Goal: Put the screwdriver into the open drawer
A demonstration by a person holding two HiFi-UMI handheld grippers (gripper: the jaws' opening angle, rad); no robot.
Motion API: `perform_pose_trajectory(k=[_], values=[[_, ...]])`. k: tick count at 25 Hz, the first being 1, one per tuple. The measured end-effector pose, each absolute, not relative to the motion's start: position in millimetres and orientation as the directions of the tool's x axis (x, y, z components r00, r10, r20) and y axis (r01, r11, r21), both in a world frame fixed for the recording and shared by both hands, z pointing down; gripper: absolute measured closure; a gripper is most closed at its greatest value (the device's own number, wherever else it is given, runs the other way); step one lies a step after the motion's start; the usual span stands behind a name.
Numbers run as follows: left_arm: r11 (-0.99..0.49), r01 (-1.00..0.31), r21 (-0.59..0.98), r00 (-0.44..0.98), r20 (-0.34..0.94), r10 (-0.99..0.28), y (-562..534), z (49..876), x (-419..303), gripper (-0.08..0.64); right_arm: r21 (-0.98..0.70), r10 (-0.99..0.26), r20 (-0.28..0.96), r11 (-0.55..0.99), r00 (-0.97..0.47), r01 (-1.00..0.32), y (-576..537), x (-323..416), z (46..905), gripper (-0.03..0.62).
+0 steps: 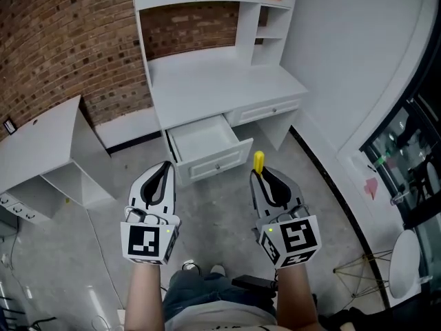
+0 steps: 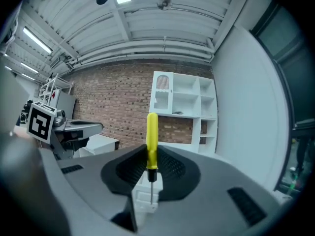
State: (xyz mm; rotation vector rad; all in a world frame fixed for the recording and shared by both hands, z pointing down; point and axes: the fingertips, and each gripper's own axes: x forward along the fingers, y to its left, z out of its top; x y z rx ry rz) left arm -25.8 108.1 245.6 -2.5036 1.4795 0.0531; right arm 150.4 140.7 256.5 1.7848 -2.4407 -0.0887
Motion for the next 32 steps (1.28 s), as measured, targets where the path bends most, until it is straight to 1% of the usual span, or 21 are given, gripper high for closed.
perform_pose_trajectory(k=[5,14,23,32], values=[[-0.462,-0.872,-0.164,0.483,-0.126,-0.867,84.9,250.5,-10.4,0.548,0.089,-0.949,0.091,0.309,-0.302,-0.947,117.6,168.6,269.0,0.52],[-0.472,-0.864,-0.173,0.494,-0.12,-0.861,22.0,258.1,-6.4,0.548,0.06,-0.951,0.104,0.299,-0.292,-0.952,56.2,178.0,280.6,0.52],[-0.458,-0.885,-0.085,0.465,-0.1,-0.88,-87.7,275.6,-39.6,0.548,0.086,-0.939,0.15,0.326,-0.311,-0.942,-52.0,150.6,292.9,0.52],[-0.46,-0.887,-0.041,0.462,-0.066,-0.884,-217.1,295.5,-73.0,0.548,0.08,-0.937,0.217,0.296,-0.274,-0.952,-172.6,129.9,316.7,0.52]])
